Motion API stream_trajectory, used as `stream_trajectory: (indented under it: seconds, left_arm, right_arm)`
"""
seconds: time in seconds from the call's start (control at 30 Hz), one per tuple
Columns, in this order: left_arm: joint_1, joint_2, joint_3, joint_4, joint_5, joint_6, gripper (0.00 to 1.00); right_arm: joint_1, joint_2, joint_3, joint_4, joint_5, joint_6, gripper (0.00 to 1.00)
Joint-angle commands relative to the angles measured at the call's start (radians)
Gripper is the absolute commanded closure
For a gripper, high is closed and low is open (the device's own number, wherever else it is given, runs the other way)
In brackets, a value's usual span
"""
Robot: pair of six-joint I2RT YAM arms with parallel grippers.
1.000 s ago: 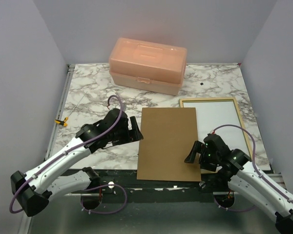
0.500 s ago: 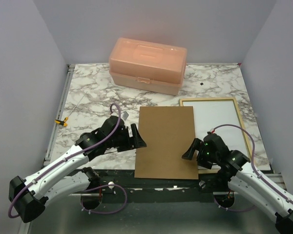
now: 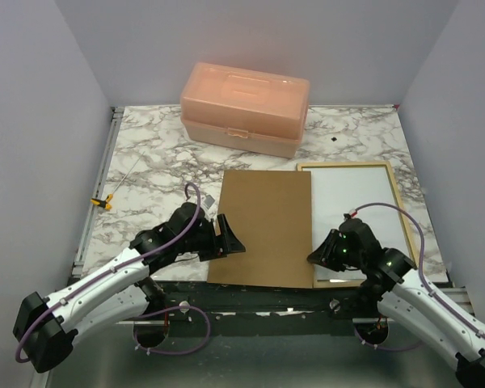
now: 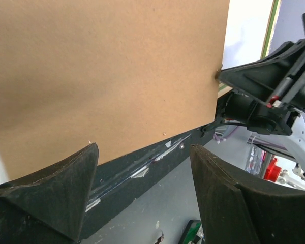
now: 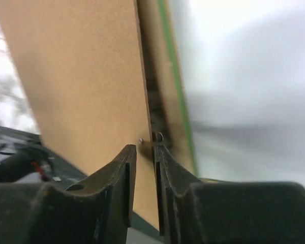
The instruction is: Put the photo into the frame
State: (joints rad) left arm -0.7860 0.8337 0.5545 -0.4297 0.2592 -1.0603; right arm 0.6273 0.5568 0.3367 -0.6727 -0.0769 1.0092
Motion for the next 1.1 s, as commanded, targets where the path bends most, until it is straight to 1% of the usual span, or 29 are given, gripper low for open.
stream_trajectory:
  seconds: [0.0,0.07,0.2,0.3,0.33,0.37,0.4,0.47,0.53,0.57,0.6,0.7,0.8,0.87,1.07]
  left_arm:
    - [-0.005,-0.041,-0.05,0.074,0.043,-0.037,0.26]
    - [-0.006,-0.039,-0.043,0.064,0.043,-0.028,0.26]
    - [-0.017,-0.057,-0.042,0.019,-0.001,-0.035,0.26]
    - [-0.019,-0.077,-0.061,0.017,-0.033,-0.064,0.26]
    - [-0.019,-0.076,-0.058,0.002,-0.053,-0.07,0.26]
    - [-0.019,-0.071,-0.042,-0.03,-0.075,-0.069,0.26]
    - [-0.018,-0.061,-0.02,-0.065,-0.114,-0.061,0.26]
    - [-0.018,-0.025,0.048,-0.168,-0.18,-0.032,0.26]
    - [-0.016,0.03,0.12,-0.267,-0.248,-0.001,0.25]
    - [-0.013,0.066,0.154,-0.297,-0.279,0.014,0.25]
    - [-0.005,0.097,0.179,-0.323,-0.296,0.034,0.24]
    - [0.038,0.194,0.236,-0.342,-0.29,0.089,0.22]
    - [0.11,0.266,0.273,-0.343,-0.261,0.153,0.22]
    - [0.165,0.299,0.296,-0.343,-0.204,0.202,0.22]
    - [0.303,0.389,0.401,-0.39,-0.17,0.346,0.22]
  right_arm:
    - [0.006,-0.067,0.083,0.038,-0.016,0.026,0.79]
    - [0.006,-0.092,0.105,0.042,-0.008,0.026,0.84]
    - [0.005,-0.107,0.164,0.036,0.023,0.021,1.0]
    - [0.006,-0.069,0.199,0.007,0.042,-0.015,1.0]
    - [0.006,-0.052,0.203,-0.005,0.05,-0.026,0.96]
    - [0.006,-0.03,0.204,-0.009,0.053,-0.034,0.87]
    - [0.005,-0.014,0.203,-0.008,0.052,-0.038,0.75]
    - [0.006,0.025,0.194,0.011,0.041,-0.046,0.6]
    - [0.006,0.058,0.176,0.043,0.022,-0.048,0.51]
    - [0.006,0.074,0.169,0.056,0.014,-0.047,0.43]
    - [0.006,0.089,0.16,0.074,0.005,-0.048,0.37]
    - [0.006,0.134,0.142,0.117,-0.012,-0.056,0.21]
    - [0.005,0.191,0.133,0.158,-0.028,-0.075,0.11]
    - [0.005,0.228,0.132,0.178,-0.037,-0.09,0.06]
    - [0.005,0.335,0.131,0.253,-0.066,-0.121,0.03]
